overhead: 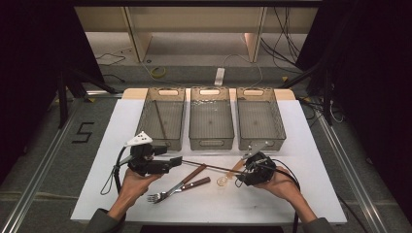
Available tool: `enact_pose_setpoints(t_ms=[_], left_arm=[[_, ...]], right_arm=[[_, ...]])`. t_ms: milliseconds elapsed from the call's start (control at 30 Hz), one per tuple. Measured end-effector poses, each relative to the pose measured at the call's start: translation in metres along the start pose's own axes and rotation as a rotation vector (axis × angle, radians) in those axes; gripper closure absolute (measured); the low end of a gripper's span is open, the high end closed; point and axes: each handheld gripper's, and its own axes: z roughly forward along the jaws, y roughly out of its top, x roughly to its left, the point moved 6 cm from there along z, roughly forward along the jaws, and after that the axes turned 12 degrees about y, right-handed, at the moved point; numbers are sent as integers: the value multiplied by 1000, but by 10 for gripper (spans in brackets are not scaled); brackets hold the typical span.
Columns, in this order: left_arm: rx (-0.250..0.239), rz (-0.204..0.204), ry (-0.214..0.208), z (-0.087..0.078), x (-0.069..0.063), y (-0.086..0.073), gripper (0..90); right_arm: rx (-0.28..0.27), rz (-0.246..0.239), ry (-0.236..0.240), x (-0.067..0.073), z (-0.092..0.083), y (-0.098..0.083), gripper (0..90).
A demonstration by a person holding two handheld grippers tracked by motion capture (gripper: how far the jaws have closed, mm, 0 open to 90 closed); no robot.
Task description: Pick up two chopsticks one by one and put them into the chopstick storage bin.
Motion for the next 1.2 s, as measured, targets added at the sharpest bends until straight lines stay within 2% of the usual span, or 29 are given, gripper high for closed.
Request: enact_pose_setpoints(t_ms=[167,233,333,433,500,533,567,600,633,667,700,800,867,933,1133,1200], left_arm=[[5,-12,-7,0,-1,-1,168],[6,-13,-7,0,-1,-1,168],[10,-12,-6,1,-2,-2,168],[10,-8,-7,1,-2,-2,168],[11,-4,-8,1,-2,-2,168],[11,-5,-9,1,-3,-2,168],[11,-3,-7,1,-3,-2,169],[13,-1,-4,2,-3,-2,168],[14,-3,-5,2,-3,-2,169],[13,-4,-5,2,-3,-2,169],[12,-2,-4,2,-3,-2,169],[13,-3,-3,2,-2,-2,169],[14,-1,-2,2,-3,-2,169],[15,6,1,2,-3,-2,170],[14,5,5,1,-3,-2,170],[13,3,3,2,-3,-2,170]], right_arm=[[26,-22,-13,0,3,-2,581],[24,-13,-20,0,5,-1,613],[42,-36,-13,0,7,-2,648],[51,-36,-32,1,10,-2,683],[66,-62,-32,1,10,-2,707],[58,-54,-41,1,11,-1,726],[73,-80,-40,1,11,-2,745],[67,-74,-53,2,12,-1,764],[81,-103,-46,1,11,-2,787],[72,-90,-50,3,11,-1,806],[75,-109,-46,3,11,-1,831],[95,-149,-48,4,10,-2,839],[84,-142,-54,5,11,-2,842],[92,-160,-51,6,9,-2,845],[61,-197,-52,14,1,2,849],[44,-192,-45,15,-2,4,849]])
